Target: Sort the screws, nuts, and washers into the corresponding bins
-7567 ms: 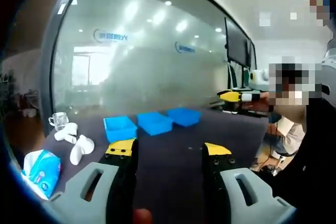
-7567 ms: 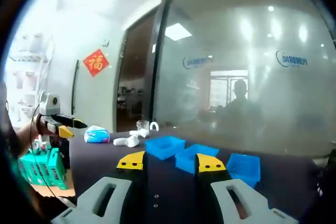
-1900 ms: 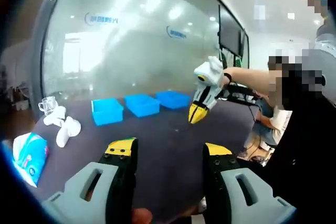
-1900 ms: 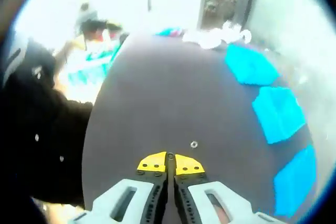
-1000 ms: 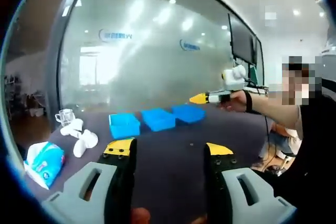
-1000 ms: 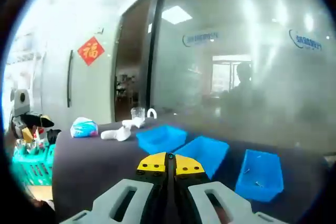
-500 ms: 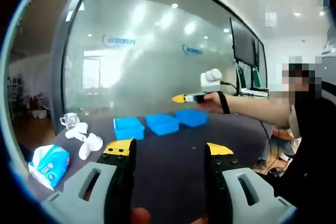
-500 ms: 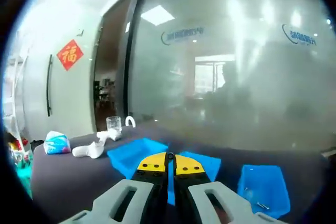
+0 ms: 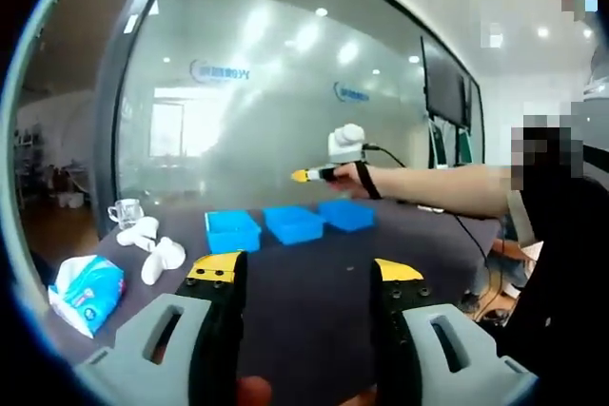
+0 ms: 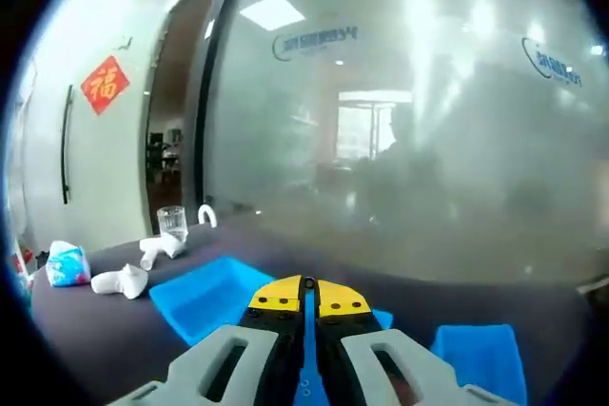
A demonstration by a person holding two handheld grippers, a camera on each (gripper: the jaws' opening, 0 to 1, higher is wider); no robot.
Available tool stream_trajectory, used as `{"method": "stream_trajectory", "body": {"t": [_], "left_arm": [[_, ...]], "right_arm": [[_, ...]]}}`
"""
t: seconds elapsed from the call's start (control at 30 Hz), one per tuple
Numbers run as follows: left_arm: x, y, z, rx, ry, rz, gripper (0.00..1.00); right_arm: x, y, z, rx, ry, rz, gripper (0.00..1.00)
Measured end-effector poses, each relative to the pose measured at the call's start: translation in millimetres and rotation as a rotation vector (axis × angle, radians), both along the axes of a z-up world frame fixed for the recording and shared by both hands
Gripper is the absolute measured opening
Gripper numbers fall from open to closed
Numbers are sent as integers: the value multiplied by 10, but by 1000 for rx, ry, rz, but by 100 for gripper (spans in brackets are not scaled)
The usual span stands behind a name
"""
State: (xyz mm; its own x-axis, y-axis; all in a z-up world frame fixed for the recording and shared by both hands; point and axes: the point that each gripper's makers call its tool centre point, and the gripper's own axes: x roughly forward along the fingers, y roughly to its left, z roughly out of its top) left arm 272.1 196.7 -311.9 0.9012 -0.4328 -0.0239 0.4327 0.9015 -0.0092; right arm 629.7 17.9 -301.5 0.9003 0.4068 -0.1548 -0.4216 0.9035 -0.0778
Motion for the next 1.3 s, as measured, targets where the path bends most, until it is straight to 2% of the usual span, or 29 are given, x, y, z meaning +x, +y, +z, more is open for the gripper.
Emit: {"method": "stream_trajectory", "body": {"t": [0.2,0.33,0.4,0.47,0.73,1.0,1.07,1.23,1.3], "left_arm": [[7,3,-28,-6,7,-2,50],[-1,-14,-29,-8,7,-9,50],[-5,-12,-32,-7,8,-10,50],[-11,-8,-30,-9,8,-10,50],[-17,-21,-35,-6,12,-25,50],[26,-35,-86,-19,32,-71,51],[52,-30,-71,-70,37,-87,51],[155,48,-109,-57,41,-77,51],[162,26,-117,-60,43,-101,51]], "right_arm": [[8,81,-53,-19,11,11,1],[-11,74,-65,-49,-11,6,3],[-18,48,-64,-87,-26,3,13],[-44,44,-45,-68,-30,14,24],[-246,-53,-61,-27,-9,46,25],[-755,-228,-42,2,-2,120,25],[-941,-274,-22,0,-7,147,25],[-1359,-341,19,18,-13,219,26],[-1556,-377,18,8,-28,247,26]]}}
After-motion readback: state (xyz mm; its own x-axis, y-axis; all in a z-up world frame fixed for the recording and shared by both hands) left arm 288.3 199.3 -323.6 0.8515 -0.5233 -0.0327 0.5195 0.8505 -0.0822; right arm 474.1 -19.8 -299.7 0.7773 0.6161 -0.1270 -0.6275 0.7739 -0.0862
